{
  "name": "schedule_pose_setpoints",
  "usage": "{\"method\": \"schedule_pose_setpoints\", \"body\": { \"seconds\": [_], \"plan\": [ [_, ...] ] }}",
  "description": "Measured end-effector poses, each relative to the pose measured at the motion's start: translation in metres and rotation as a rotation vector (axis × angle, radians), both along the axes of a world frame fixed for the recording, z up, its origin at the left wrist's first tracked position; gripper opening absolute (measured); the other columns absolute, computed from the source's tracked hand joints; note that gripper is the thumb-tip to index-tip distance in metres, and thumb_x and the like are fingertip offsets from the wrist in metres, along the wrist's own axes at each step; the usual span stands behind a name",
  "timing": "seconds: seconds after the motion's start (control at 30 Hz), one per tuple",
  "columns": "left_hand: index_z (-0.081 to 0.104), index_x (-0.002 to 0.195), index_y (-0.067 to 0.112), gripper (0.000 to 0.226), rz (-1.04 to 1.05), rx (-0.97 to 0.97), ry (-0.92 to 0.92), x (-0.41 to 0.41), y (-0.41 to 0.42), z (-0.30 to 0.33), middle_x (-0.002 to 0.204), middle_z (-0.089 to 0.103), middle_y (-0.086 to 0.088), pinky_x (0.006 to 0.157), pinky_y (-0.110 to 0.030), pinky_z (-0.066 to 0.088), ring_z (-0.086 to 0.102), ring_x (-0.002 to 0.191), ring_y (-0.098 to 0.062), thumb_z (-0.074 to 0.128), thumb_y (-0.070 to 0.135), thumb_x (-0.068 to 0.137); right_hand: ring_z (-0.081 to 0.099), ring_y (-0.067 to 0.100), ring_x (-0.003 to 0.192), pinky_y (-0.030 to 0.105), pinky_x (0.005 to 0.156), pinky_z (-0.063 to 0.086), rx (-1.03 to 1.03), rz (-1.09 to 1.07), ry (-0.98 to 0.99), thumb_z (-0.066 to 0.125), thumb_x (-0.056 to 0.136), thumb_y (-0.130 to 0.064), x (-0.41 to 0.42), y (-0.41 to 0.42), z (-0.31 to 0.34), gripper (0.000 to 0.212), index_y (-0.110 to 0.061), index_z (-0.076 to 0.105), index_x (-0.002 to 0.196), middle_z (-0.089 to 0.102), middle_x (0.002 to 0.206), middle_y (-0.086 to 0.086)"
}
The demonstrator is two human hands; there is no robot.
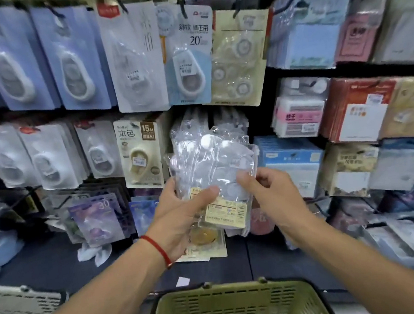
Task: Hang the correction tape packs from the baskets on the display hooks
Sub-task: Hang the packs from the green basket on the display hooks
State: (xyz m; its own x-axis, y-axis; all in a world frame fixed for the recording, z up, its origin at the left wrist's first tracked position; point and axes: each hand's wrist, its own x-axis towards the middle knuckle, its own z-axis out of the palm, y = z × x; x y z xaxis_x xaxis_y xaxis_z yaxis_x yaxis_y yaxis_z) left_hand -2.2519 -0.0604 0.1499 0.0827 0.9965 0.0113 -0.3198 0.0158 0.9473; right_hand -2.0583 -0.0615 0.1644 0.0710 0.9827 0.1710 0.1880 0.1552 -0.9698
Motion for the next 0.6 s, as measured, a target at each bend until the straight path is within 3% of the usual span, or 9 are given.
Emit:
{"method": "schedule_pose_setpoints", "body": {
  "seconds": [0.07,0.13,0.2,0.3,0.37,0.43,0.5,0.6],
  "plan": [
    [0.049,0.143,0.019,0.102,0.008,0.040,0.028,-0.005,0.010,0.011,0.126,0.075,-0.011,0.091,-0.056,0.062,0.077,0.105,-0.036,0.098,0.027,0.054,0.078,0.020,0.094,0.050,0.090,0.062,0.001,-0.024,0.079,0.066,0.103,-0.037,-0.006,0.005,0.006,0.021,-0.017,0.075,0.105,0.082,0.099,0.001],
    [0.055,0.134,0.023,0.088,0.029,0.085,0.054,-0.013,0.019,0.010,0.118,0.079,-0.004,0.077,-0.043,0.066,0.079,0.100,-0.030,0.096,0.025,0.056,0.076,0.032,0.101,0.058,0.095,0.058,0.021,-0.059,0.161,0.062,0.106,-0.034,-0.009,0.011,0.012,0.024,-0.012,0.070,0.111,0.080,0.105,0.010],
    [0.055,0.136,0.024,0.091,0.093,0.129,0.074,-0.020,0.023,0.007,0.122,0.076,0.005,0.071,-0.030,0.065,0.079,0.097,-0.016,0.096,0.027,0.055,0.072,0.042,0.105,0.064,0.095,0.056,0.057,-0.114,0.158,0.060,0.107,-0.036,-0.007,0.018,0.014,0.027,-0.010,0.066,0.112,0.075,0.110,0.020],
    [0.042,0.153,0.029,0.118,0.197,0.182,0.079,-0.029,0.026,0.004,0.143,0.054,0.017,0.072,-0.024,0.063,0.070,0.105,0.003,0.096,0.038,0.049,0.063,0.033,0.082,0.056,0.079,0.053,0.127,-0.153,0.034,0.058,0.105,-0.042,-0.001,0.026,0.013,0.036,-0.007,0.060,0.107,0.066,0.100,0.028],
    [0.052,0.142,0.031,0.104,0.212,0.206,0.064,-0.034,0.030,0.002,0.130,0.064,0.028,0.066,-0.019,0.061,0.071,0.096,0.009,0.095,0.039,0.047,0.047,0.023,0.072,0.045,0.068,0.042,0.140,-0.167,0.009,0.058,0.105,-0.044,-0.001,0.029,0.013,0.042,-0.002,0.057,0.105,0.055,0.084,0.020],
    [0.060,0.115,0.045,0.075,0.224,0.212,0.051,-0.039,0.034,0.001,0.103,0.075,0.032,0.062,-0.019,0.061,0.076,0.088,0.003,0.095,0.034,0.051,0.045,0.024,0.073,0.047,0.067,0.042,0.125,-0.176,0.025,0.059,0.104,-0.044,-0.001,0.032,0.014,0.048,0.003,0.056,0.108,0.053,0.085,0.018],
    [0.062,0.105,0.050,0.067,0.232,0.196,0.032,-0.041,0.035,0.002,0.101,0.077,0.027,0.064,-0.027,0.063,0.080,0.091,-0.012,0.097,0.033,0.051,0.050,0.031,0.074,0.060,0.069,0.049,0.123,-0.167,0.032,0.061,0.103,-0.043,-0.002,0.034,0.015,0.049,0.005,0.056,0.110,0.059,0.093,0.033],
    [0.062,0.126,0.037,0.086,0.252,0.165,0.044,-0.041,0.035,0.004,0.117,0.078,0.012,0.075,-0.038,0.065,0.079,0.100,-0.019,0.105,0.030,0.052,0.054,0.034,0.072,0.061,0.068,0.050,0.135,-0.162,0.039,0.064,0.102,-0.043,-0.003,0.037,0.014,0.051,0.007,0.057,0.108,0.059,0.102,0.040]
  ]
}}
